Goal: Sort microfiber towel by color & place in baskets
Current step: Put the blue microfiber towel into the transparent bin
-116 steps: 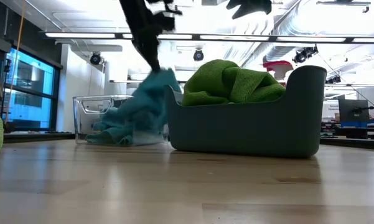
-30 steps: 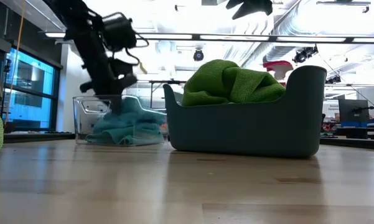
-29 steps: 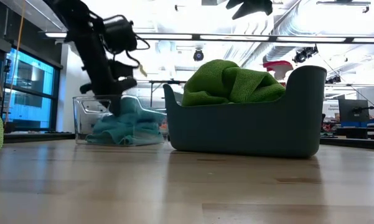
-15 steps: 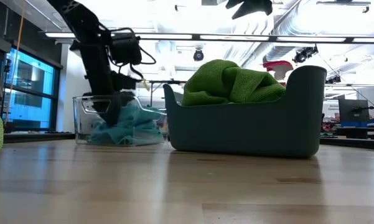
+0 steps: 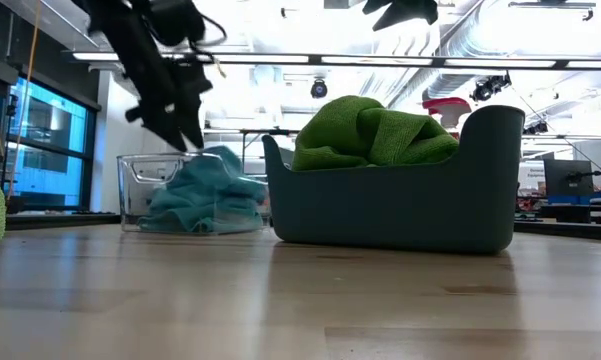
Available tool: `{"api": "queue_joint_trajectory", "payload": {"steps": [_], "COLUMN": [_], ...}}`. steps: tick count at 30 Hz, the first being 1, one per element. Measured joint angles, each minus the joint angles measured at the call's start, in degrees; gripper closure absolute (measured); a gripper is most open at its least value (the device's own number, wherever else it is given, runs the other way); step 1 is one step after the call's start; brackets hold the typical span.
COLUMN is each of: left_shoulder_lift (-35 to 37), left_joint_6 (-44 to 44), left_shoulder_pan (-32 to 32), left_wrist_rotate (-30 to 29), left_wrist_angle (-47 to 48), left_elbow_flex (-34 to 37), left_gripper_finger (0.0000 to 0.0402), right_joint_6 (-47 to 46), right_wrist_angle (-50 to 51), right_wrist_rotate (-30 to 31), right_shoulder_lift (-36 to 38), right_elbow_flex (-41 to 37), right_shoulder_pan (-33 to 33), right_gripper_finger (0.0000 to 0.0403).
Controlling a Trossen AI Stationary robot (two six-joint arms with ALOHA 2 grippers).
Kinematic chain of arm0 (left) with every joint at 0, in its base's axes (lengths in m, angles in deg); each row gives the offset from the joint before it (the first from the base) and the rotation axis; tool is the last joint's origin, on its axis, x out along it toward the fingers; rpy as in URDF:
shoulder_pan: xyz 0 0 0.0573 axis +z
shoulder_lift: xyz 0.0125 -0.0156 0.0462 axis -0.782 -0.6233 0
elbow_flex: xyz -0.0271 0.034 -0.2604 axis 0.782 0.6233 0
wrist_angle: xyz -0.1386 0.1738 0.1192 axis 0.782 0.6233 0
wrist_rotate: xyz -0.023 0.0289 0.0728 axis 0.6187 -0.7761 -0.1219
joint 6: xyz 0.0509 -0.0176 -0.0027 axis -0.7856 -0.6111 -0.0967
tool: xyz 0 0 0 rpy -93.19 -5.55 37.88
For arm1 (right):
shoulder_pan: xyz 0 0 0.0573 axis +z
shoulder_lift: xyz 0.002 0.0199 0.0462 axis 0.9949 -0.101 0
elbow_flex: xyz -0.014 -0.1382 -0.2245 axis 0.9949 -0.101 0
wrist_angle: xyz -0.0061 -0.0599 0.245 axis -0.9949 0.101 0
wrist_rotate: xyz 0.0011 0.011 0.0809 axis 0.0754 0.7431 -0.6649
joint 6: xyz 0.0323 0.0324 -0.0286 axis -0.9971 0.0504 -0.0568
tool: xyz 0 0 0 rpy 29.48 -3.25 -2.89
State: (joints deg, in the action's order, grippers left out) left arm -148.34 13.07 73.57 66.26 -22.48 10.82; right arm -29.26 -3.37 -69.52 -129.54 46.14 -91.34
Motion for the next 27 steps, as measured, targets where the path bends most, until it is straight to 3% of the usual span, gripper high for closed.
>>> {"api": "queue_joint_trajectory", "payload": {"steps": [8, 12, 19, 27], "left_shoulder_lift": [11.71, 14.22, 7.72, -6.42], "left_joint_6": [0.06, 1.18, 5.08, 8.10], "left_shoulder_pan": [0.00, -0.69, -8.60, -24.26], "left_wrist_rotate": [0.17, 5.92, 6.47, 5.81], "left_wrist_angle": [0.48, 3.73, 21.25, 42.66], "left_elbow_flex": [-0.04, -1.17, -12.57, -24.69], "left_gripper_finger": [0.0174, 0.0174, 0.0174, 0.0174], "right_joint_6": [0.03, -1.34, -4.47, -5.07], "right_wrist_angle": [0.00, 0.00, 0.42, 2.81], "right_wrist_rotate": [0.00, -0.05, -0.99, -7.24], "right_shoulder_lift": [0.00, 0.00, 0.00, 3.65], "right_elbow_flex": [0.00, 0.00, 0.00, 0.00], "right_shoulder_pan": [0.00, 0.00, 0.00, 0.20], "right_gripper_finger": [0.0185, 0.0185, 0.0185, 0.0185]}}
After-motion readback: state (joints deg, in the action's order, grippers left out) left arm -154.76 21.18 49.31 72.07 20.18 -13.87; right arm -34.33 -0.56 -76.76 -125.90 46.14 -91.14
